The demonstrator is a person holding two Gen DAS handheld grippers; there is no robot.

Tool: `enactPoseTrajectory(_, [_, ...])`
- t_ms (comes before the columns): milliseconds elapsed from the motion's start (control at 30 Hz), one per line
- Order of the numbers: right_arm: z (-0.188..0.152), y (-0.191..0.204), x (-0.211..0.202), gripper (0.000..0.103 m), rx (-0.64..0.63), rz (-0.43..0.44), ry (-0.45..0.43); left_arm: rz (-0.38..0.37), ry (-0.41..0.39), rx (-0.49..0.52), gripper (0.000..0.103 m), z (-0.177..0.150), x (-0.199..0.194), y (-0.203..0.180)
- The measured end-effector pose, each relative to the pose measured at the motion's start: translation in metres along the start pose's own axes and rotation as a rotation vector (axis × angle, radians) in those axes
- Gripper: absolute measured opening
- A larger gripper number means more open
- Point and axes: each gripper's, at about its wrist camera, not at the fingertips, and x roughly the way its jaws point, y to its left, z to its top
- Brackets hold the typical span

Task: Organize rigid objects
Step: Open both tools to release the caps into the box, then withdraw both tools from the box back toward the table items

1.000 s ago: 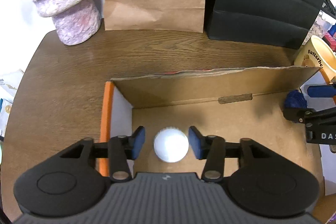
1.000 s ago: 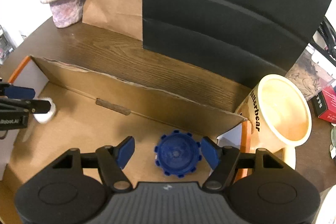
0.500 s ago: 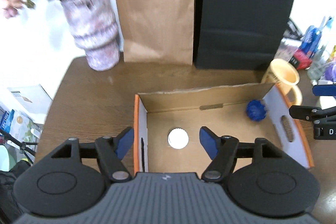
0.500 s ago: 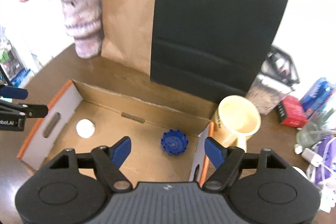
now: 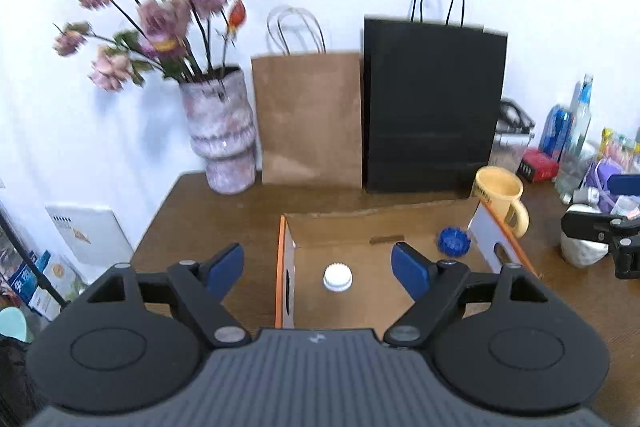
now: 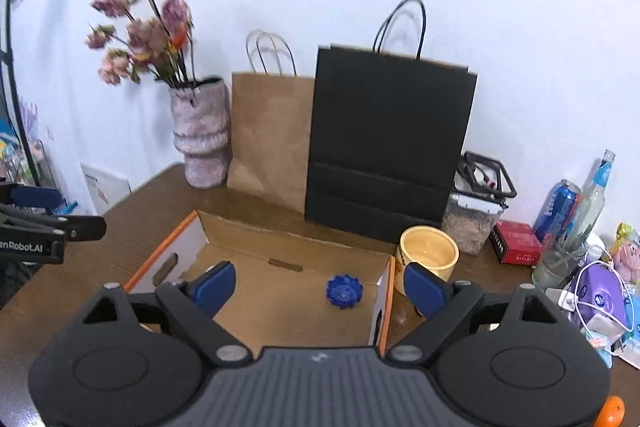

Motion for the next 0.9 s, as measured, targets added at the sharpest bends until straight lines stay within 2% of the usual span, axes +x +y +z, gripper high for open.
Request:
enactPoseTrajectory(100, [-0.015, 0.007, -0.019, 0.092, 0.006, -0.008, -0.079, -0.003, -0.100, -0.015, 0.088, -0.016, -0.019, 0.000])
enactPoseTrajectory(200, [-0.036, 0.012, -0.037, 0.092, 0.013, -0.001, -0.166, -0.005, -0.189, -0.015, 0.088, -0.036, -0.031, -0.002])
enactPoseTrajectory(367, [-0.077, 0.022, -0.056, 0.093, 0.053, -0.007, -0.275, -0.025, -0.272, -0.030, 0.088, -0.068, -0.046, -0.005])
enactPoseTrajectory(533, [-0.121, 0.032, -0.073, 0.099, 0.066, -0.028, -0.391, -0.052, -0.376, -0.047, 0.089, -0.114, -0.065, -0.005])
enactPoseTrajectory(700, [-0.157, 0.042, -0.086, 0.099, 0.053, -0.064, -0.439, -0.058, -0.438, -0.043, 0.089, -0.157, -0.085, -0.002])
enactPoseTrajectory(900, [-0.189, 0.049, -0.110, 0.100, 0.079, -0.083, -0.452, -0.047, -0.475, -0.036, 0.091, -0.189, -0.108, 0.004])
